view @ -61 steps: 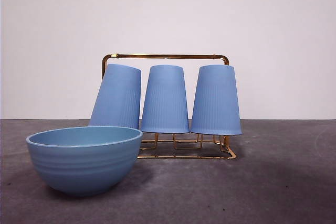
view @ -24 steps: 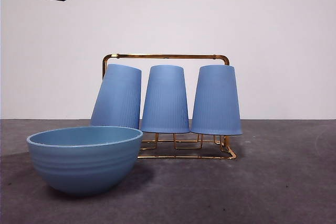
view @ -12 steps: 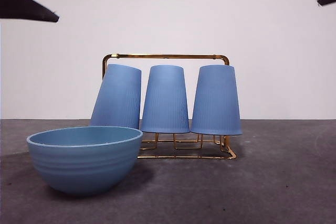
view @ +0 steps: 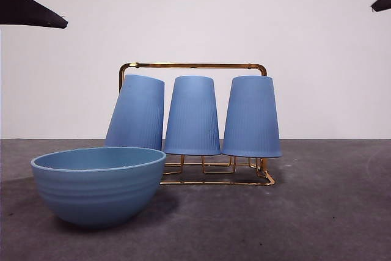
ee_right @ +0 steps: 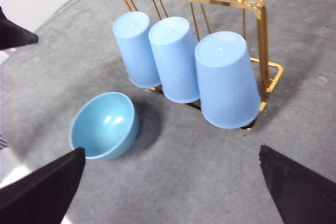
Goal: Right arm lift cup from the cupboard, then place it on the right of the bowl
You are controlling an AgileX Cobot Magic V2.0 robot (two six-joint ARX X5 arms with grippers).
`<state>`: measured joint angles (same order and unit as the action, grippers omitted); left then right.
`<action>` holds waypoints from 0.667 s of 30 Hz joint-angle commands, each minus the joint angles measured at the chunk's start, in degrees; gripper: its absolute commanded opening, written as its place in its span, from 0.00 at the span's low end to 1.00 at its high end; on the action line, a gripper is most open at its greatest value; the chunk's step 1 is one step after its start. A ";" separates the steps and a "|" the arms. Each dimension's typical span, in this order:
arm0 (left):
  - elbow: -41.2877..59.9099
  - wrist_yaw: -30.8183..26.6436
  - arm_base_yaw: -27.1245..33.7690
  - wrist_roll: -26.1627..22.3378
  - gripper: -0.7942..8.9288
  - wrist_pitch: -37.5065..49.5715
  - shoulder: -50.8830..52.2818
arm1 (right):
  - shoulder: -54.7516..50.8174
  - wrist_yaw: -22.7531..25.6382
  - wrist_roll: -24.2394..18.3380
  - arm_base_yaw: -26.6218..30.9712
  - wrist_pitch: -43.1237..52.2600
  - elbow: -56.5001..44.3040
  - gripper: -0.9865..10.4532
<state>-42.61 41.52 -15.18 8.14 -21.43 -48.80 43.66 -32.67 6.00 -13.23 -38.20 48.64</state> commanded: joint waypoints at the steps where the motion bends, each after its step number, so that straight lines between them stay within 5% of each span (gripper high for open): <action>1: -1.07 0.31 -0.22 -0.61 0.69 0.39 -0.37 | 4.28 1.90 1.53 -1.57 -0.98 4.63 0.56; 11: -1.07 0.28 -0.22 -0.61 0.69 0.35 -0.37 | 27.91 10.58 -1.11 -8.46 -16.46 24.98 0.56; 20: -1.07 0.31 -0.35 -0.59 0.69 0.20 -0.37 | 47.60 24.70 -0.50 -14.10 -29.33 44.41 0.56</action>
<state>-42.61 41.52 -15.27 8.14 -21.52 -48.80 90.28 -8.32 5.78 -26.89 -67.61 91.94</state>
